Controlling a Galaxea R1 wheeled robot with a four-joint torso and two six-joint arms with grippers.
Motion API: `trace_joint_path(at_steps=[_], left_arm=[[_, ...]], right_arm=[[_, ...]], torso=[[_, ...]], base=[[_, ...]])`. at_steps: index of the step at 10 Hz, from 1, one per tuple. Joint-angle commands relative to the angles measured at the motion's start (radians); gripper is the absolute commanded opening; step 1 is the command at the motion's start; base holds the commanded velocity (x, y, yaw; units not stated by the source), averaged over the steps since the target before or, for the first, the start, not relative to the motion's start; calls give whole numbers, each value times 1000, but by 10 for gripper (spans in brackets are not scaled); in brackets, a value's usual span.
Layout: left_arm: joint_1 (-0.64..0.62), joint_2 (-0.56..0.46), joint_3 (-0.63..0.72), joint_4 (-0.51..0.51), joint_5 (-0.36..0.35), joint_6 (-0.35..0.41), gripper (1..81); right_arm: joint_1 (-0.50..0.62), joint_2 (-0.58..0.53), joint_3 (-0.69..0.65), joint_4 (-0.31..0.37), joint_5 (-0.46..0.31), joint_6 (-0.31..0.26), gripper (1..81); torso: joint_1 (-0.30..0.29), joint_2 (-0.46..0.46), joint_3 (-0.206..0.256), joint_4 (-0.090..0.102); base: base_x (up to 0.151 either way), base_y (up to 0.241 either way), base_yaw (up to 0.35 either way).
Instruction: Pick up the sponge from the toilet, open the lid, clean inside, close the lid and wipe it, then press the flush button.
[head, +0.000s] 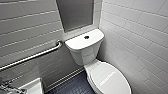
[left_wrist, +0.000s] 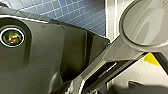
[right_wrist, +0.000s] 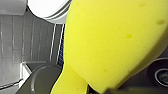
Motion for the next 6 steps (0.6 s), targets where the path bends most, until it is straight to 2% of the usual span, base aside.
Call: trace_joint_path(at_steps=[1,2,4,6], left_arm=[[61,56,-83,19,68,68,811],[92,88,-135,15,68,82,811],[144,105,-152,15,67,96,811],[169,122,-164,15,67,106,811]], right_arm=[[151,-93,117,-8,-78,4,10],[219,-101,126,11,-118,4,10],[343,-103,128,60,-197,4,10],[454,-104,128,90,-246,4,10]], torso=[[0,0,0,0],[0,0,0,0],[0,0,0,0],[0,0,0,0]], base=[[0,0,0],[0,0,0],[0,0,0],[0,0,0]])
